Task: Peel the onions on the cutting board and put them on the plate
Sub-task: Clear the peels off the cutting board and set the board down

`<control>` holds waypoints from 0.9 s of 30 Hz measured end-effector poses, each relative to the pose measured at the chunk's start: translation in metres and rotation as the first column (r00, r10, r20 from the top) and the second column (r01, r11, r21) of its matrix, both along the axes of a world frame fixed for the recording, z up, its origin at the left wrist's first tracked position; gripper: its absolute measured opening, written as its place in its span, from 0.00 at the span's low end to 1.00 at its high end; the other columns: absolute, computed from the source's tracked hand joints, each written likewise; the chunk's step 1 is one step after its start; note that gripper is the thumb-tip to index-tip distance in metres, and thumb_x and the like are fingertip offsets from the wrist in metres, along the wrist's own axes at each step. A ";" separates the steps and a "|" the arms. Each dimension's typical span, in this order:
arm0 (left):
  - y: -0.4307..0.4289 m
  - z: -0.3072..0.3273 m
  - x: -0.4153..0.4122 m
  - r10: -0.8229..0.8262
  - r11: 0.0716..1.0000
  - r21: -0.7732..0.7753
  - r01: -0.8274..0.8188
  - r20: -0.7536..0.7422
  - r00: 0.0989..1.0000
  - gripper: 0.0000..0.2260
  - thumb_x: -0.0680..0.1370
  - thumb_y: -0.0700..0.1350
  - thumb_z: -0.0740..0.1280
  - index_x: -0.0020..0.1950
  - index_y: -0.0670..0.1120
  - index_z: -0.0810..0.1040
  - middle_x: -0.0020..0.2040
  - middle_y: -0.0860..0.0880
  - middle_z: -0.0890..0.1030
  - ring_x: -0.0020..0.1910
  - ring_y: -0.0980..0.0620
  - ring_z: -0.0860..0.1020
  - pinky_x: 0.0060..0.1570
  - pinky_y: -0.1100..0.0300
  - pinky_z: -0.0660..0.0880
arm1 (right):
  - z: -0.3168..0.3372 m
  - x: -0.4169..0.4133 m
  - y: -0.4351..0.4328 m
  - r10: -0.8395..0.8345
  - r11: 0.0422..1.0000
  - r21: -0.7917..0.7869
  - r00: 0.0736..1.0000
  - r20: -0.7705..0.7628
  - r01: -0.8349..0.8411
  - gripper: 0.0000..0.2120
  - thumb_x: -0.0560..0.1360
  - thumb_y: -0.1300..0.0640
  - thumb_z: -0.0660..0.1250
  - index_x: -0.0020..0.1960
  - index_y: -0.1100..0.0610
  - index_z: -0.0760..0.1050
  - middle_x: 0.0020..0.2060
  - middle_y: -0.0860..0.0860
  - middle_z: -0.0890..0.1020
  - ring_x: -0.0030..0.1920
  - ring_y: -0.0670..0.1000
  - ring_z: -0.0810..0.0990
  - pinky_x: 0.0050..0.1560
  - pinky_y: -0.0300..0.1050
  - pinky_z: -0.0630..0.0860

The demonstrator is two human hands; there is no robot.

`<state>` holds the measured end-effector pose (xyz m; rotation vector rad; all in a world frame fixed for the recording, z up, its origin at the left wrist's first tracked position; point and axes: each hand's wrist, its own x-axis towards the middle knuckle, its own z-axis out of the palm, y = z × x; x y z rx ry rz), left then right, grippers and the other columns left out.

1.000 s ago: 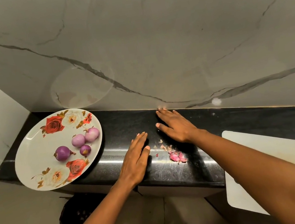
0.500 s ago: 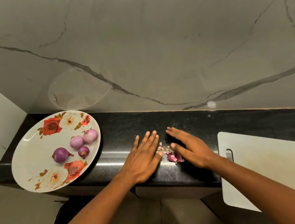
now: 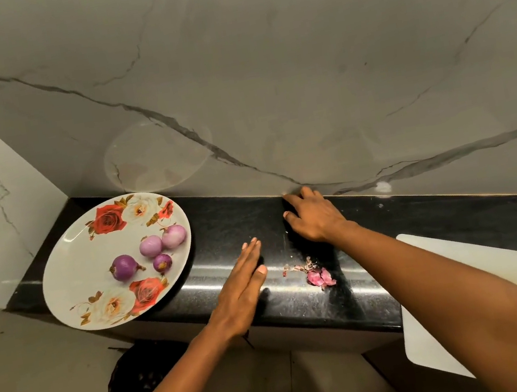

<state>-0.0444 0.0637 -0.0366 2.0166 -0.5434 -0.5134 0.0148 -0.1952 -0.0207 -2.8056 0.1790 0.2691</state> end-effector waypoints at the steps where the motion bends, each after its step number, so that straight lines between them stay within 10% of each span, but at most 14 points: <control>1: 0.004 0.000 0.002 0.024 1.000 -0.004 -0.024 -0.013 1.000 0.25 0.88 0.54 0.57 0.85 0.55 0.58 0.84 0.63 0.56 0.80 0.72 0.49 0.75 0.74 0.47 | 0.000 -0.001 0.000 0.000 1.000 0.017 1.000 -0.002 0.000 0.28 0.84 0.43 0.58 0.81 0.51 0.63 0.68 0.57 0.70 0.69 0.61 0.70 0.70 0.59 0.71; 10: -0.003 -0.008 0.000 -0.024 0.998 0.060 0.021 0.053 0.998 0.22 0.89 0.51 0.54 0.84 0.54 0.58 0.82 0.63 0.56 0.79 0.73 0.48 0.83 0.62 0.43 | -0.008 -0.100 0.002 0.413 0.891 0.190 0.910 0.038 -0.412 0.25 0.87 0.45 0.52 0.83 0.48 0.59 0.83 0.45 0.59 0.83 0.44 0.52 0.83 0.47 0.44; 20: -0.024 -0.013 -0.001 -0.253 0.901 0.414 0.131 0.256 0.933 0.26 0.88 0.58 0.46 0.86 0.52 0.49 0.84 0.59 0.44 0.84 0.60 0.39 0.83 0.53 0.34 | -0.017 -0.125 0.021 0.199 0.974 0.105 0.980 0.006 -0.199 0.34 0.85 0.34 0.44 0.85 0.48 0.43 0.84 0.45 0.45 0.83 0.43 0.38 0.84 0.56 0.41; 24: -0.019 0.000 -0.024 -0.127 0.992 0.020 0.127 0.003 0.992 0.24 0.88 0.57 0.52 0.85 0.55 0.56 0.84 0.63 0.53 0.81 0.70 0.47 0.83 0.61 0.44 | -0.017 -0.146 0.033 0.167 0.963 0.200 0.983 0.076 -0.179 0.33 0.86 0.36 0.47 0.85 0.47 0.42 0.84 0.43 0.44 0.82 0.40 0.38 0.84 0.53 0.42; 27: -0.009 0.010 -0.053 0.160 0.924 -0.306 -0.228 -0.231 0.960 0.22 0.85 0.56 0.58 0.79 0.55 0.70 0.79 0.61 0.70 0.79 0.65 0.64 0.78 0.62 0.60 | -0.019 -0.166 0.033 -0.080 0.984 0.166 0.994 0.072 0.067 0.38 0.84 0.31 0.47 0.85 0.48 0.38 0.84 0.44 0.39 0.83 0.43 0.36 0.84 0.51 0.41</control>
